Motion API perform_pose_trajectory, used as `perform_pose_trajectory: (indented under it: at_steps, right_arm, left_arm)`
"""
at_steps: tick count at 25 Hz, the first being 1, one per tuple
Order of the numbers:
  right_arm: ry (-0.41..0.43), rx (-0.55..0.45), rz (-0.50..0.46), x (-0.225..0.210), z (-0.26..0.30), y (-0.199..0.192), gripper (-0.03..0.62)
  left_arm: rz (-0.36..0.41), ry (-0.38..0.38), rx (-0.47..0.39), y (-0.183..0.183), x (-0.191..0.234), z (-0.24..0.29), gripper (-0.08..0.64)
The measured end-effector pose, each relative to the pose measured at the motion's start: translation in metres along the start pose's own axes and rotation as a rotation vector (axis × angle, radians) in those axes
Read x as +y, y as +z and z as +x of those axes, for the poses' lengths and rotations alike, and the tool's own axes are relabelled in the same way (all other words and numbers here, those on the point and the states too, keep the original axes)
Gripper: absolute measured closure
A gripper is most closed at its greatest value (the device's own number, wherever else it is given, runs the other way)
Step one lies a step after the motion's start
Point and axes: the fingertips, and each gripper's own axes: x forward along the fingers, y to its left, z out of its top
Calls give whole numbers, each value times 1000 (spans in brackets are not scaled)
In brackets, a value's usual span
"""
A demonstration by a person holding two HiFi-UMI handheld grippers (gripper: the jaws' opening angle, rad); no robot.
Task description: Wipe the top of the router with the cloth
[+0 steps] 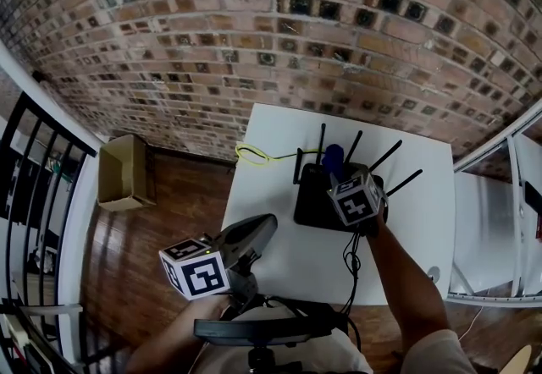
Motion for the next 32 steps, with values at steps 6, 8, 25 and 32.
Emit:
perform_pose_trajectory:
  at_steps: [6,8,25,32]
  right_arm:
    - [-30,-198,-131,-17,-57,52,483]
    - [-25,-263,-188,-15,-74,69,483]
    - [273,-382,-304,26,-48,122,485]
    - [396,-378,-384,52,-34,101,485]
  left_arm:
    - [7,-15,14,-2,-4,11,542]
    - [8,-17,19,-4,-6,15,543]
    - [-13,33,-30,-3,-2,14,541]
    - [-16,58,-59,-2,6,6,543]
